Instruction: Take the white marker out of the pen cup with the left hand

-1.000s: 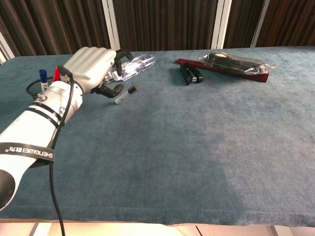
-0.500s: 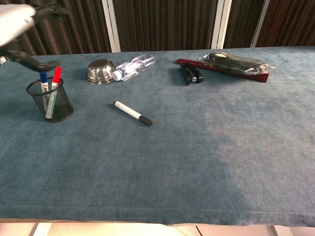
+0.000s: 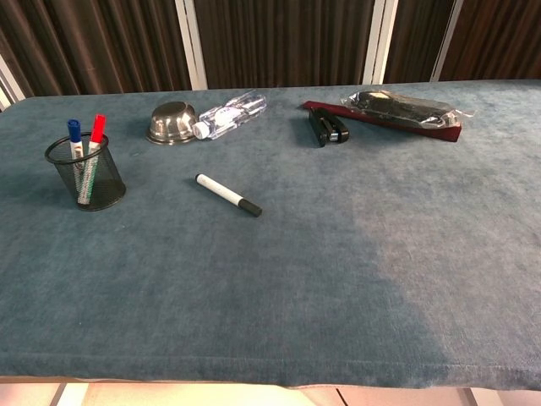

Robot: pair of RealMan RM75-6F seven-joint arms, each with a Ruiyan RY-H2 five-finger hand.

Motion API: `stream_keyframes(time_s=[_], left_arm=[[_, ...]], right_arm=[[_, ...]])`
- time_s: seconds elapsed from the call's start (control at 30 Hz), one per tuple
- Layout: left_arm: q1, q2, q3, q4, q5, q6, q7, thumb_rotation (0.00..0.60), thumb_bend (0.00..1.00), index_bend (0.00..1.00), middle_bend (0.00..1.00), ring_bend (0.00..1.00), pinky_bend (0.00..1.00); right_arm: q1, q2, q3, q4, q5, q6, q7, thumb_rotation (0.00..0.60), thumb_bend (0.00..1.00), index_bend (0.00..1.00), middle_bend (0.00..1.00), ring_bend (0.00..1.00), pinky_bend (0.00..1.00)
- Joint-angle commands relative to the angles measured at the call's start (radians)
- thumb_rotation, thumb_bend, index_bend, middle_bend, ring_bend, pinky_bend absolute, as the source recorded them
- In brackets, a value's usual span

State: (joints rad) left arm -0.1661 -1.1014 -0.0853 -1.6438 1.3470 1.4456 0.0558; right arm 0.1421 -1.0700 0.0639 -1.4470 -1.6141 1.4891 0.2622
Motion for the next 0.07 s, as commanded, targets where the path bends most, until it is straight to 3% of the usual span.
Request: stream_keyframes(time_s=[0.03,0.07], left_arm=[[0.100,-0.003,0.076,0.042,0.101,0.124,-0.046,0.600,0.32,0.07,0.12,0.05,0.03],[0.109,-0.008,0.081,0.044,0.113,0.139,-0.046,0.600,0.32,0.08,0.12,0.05,0.03]], right_arm=[[-0.004,-0.007,-0.004,0.001,-0.006,0.010,-0.011,0.600,0.00,0.00,0.08,0.00,0.13],[-0.004,-0.008,-0.005,-0.001,-0.006,0.012,-0.016,0.600,0.00,0.00,0.08,0.00,0.13]])
